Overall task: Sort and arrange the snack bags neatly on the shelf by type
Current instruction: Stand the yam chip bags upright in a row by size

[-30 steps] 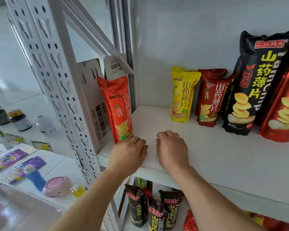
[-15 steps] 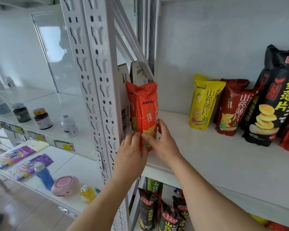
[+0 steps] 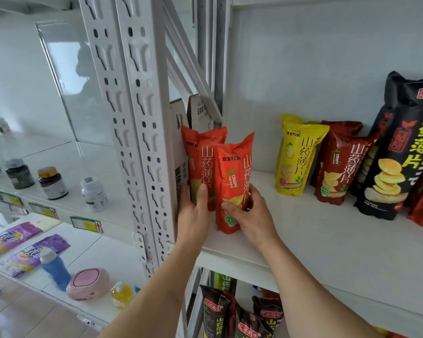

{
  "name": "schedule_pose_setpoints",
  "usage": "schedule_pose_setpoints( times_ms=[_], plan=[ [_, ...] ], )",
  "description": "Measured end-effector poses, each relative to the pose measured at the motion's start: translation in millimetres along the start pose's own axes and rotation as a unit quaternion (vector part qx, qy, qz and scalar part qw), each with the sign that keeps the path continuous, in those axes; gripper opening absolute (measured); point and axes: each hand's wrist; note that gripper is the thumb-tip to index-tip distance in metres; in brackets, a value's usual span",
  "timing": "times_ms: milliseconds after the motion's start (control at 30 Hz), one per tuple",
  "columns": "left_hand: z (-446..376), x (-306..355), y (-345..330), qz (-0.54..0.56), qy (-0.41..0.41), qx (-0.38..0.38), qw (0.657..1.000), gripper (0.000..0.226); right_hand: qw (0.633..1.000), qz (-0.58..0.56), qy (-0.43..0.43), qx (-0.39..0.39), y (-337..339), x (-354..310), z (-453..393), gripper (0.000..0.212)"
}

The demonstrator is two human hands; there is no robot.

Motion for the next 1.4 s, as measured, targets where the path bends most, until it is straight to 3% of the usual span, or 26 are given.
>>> schedule_pose_setpoints(
  times_ms=[133, 200, 367, 433, 500, 567, 800, 967, 1100, 1200, 1300, 1400],
  plan=[
    [-33, 4, -12, 0.033, 0.070, 0.014, 0.997, 0.079, 0.999, 0.036, -0.009, 0.016, 6, 10, 3, 0.084],
    [-41, 8, -18, 0.062, 0.079, 0.017, 0.995, 0.077, 0.998, 0.051, -0.010, 0.017, 7, 9, 4, 0.084],
    [-58, -1, -28, 0.084, 0.054, 0.008, 0.995, 0.096, 0.999, 0.026, -0.006, 0.024, 11, 17, 3, 0.079],
    [-64, -3, -31, 0.078, 0.062, -0.012, 0.995, 0.088, 0.999, 0.023, -0.004, 0.026, 11, 19, 4, 0.072],
    [-62, 2, -32, 0.083, 0.055, -0.051, 0.994, 0.062, 0.999, 0.029, -0.006, 0.030, 12, 23, 4, 0.074],
    [-60, 3, -38, 0.112, 0.058, -0.087, 0.988, 0.049, 0.999, 0.033, -0.007, 0.032, 15, 25, 5, 0.079],
    [-47, 2, -58, 0.155, 0.041, -0.184, 0.970, 0.061, 0.993, 0.077, -0.025, 0.088, 35, 26, 15, 0.088],
    [-31, -10, -70, 0.194, 0.067, -0.266, 0.942, 0.084, 0.987, 0.106, -0.038, 0.113, 33, 25, 21, 0.093],
    [-26, -10, -67, 0.206, 0.046, -0.268, 0.940, 0.090, 0.985, 0.117, -0.051, 0.117, 29, 23, 19, 0.096],
    [-27, -12, -60, 0.174, -0.004, -0.242, 0.954, 0.119, 0.984, 0.141, -0.058, 0.096, 33, 25, 29, 0.104],
    [-24, -11, -53, 0.121, -0.063, -0.240, 0.961, 0.142, 0.981, 0.166, -0.061, 0.075, 38, 28, 37, 0.095],
    [-28, -11, -56, 0.112, -0.080, -0.263, 0.955, 0.145, 0.981, 0.172, -0.059, 0.072, 38, 27, 34, 0.084]
  ],
)
Point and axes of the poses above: each hand's wrist, its own z-axis away from the middle knuckle, its own y-axis out of the back of the hand, x = y × z, and after that the axes turned 3 degrees about y, right-handed
